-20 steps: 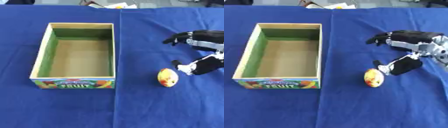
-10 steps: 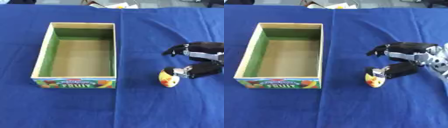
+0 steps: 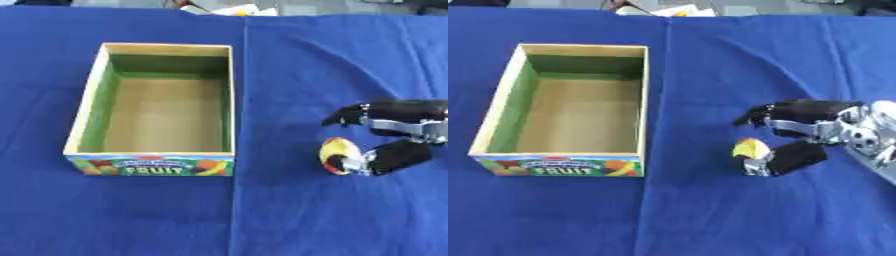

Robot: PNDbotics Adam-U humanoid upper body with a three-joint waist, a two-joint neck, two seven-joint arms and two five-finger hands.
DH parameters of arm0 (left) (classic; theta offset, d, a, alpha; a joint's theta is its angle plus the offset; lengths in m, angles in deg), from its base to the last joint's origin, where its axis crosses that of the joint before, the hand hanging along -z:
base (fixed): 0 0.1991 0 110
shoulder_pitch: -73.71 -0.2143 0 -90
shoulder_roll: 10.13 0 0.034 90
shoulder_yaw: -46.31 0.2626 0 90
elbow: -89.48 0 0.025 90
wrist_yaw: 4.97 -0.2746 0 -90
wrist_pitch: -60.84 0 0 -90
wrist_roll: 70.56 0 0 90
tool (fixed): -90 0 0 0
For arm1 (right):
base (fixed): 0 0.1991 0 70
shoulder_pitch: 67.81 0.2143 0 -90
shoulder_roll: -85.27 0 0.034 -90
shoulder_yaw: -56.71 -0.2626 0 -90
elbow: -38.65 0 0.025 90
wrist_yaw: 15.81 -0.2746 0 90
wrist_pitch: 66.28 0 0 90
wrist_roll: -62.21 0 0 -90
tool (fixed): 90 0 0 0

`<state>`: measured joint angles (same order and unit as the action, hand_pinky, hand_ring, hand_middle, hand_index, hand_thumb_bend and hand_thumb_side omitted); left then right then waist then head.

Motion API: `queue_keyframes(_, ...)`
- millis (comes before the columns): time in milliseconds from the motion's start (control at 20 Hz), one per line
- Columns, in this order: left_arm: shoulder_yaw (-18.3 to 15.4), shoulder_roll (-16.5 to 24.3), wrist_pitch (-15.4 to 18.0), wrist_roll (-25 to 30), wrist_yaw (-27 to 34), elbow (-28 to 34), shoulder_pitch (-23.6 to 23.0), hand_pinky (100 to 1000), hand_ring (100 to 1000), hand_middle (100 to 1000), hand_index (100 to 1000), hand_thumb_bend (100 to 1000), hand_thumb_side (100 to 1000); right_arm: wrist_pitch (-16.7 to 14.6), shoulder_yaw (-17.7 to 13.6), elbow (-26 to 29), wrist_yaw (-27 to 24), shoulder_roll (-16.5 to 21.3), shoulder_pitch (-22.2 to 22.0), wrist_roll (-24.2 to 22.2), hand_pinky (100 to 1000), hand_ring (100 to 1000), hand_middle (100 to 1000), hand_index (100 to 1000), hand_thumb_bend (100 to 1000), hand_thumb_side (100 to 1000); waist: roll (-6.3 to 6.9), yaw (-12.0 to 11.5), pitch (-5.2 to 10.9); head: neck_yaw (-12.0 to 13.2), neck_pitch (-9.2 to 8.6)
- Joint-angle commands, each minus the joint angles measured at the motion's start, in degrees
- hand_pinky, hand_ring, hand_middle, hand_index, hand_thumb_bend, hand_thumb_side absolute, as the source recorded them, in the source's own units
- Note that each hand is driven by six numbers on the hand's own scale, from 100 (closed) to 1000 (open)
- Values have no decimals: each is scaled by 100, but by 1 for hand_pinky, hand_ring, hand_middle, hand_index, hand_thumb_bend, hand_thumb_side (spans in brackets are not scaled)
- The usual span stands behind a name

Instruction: Pick up objects on the table and place them in the box.

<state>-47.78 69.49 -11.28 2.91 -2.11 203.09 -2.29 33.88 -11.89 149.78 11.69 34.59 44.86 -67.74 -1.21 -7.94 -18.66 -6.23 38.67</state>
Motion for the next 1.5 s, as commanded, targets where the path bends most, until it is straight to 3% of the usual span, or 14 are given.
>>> queue_keyframes(50,22,82,-1,18,-27,98,42,552,828,825,724,100,992,-57,20,-117,235,48,95,-62,911,890,929,1000,256,808,-5,-10,83,-16,-27)
queue_keyframes(550,30,71,-7,44,-36,98,31,552,829,826,721,100,995,-176,157,-493,692,-79,117,66,871,862,883,1000,280,787,3,-12,57,-19,-9)
queue_keyframes(1100,29,72,-12,120,-58,98,26,553,829,827,720,100,991,-341,38,-250,1046,-2,-120,198,860,851,812,969,287,797,9,22,50,2,-12)
queue_keyframes(1500,24,72,-18,135,-67,98,23,553,830,828,720,100,994,-321,-206,90,1124,72,-297,327,862,851,810,979,264,806,-7,55,40,32,-6)
